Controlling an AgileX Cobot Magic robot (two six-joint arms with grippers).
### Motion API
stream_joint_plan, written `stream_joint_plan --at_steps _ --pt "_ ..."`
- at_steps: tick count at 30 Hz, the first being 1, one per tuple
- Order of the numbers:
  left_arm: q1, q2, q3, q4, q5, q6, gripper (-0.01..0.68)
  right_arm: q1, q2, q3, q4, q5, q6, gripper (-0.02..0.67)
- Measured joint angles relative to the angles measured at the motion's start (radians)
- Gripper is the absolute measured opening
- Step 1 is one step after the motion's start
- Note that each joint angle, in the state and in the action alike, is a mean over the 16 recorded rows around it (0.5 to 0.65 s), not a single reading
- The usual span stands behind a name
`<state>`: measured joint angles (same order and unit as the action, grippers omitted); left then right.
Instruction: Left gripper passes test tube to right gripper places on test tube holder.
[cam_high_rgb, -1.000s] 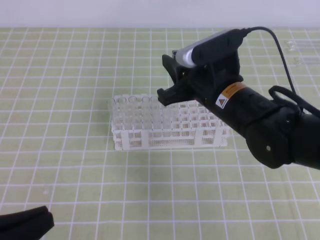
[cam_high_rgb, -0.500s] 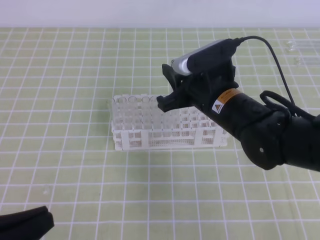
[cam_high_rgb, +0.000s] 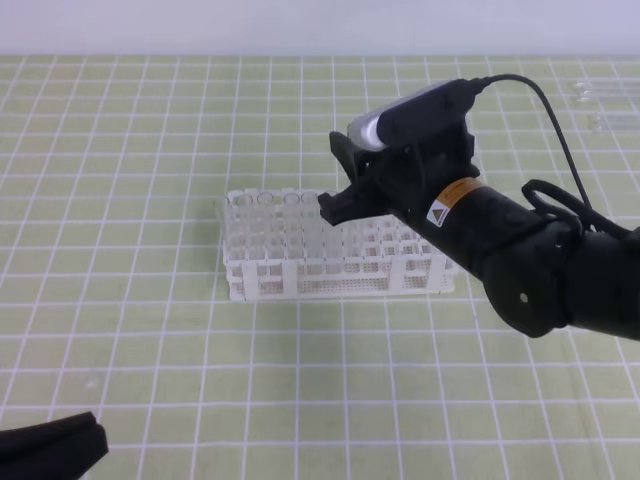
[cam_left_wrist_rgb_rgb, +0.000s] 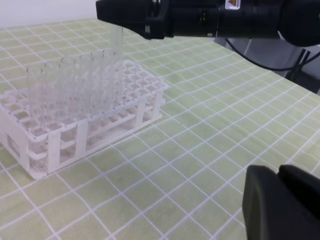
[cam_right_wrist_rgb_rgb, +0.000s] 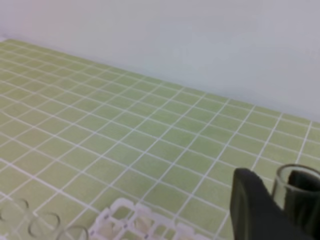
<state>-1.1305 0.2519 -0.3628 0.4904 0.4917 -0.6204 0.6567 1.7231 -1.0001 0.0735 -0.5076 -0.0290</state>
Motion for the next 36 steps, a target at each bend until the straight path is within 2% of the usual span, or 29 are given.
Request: stream_joint_plan --at_steps 21,36 --pt "0.0 0.0 0.0 0.0 0.0 0.0 0.026 -0.002 0.042 0.005 0.0 -0.023 0.002 0.097" --pt "0.0 0.002 0.0 0.002 -0.002 0.001 0.026 -0.004 0.042 0.097 -0.002 -0.129 0.003 0.128"
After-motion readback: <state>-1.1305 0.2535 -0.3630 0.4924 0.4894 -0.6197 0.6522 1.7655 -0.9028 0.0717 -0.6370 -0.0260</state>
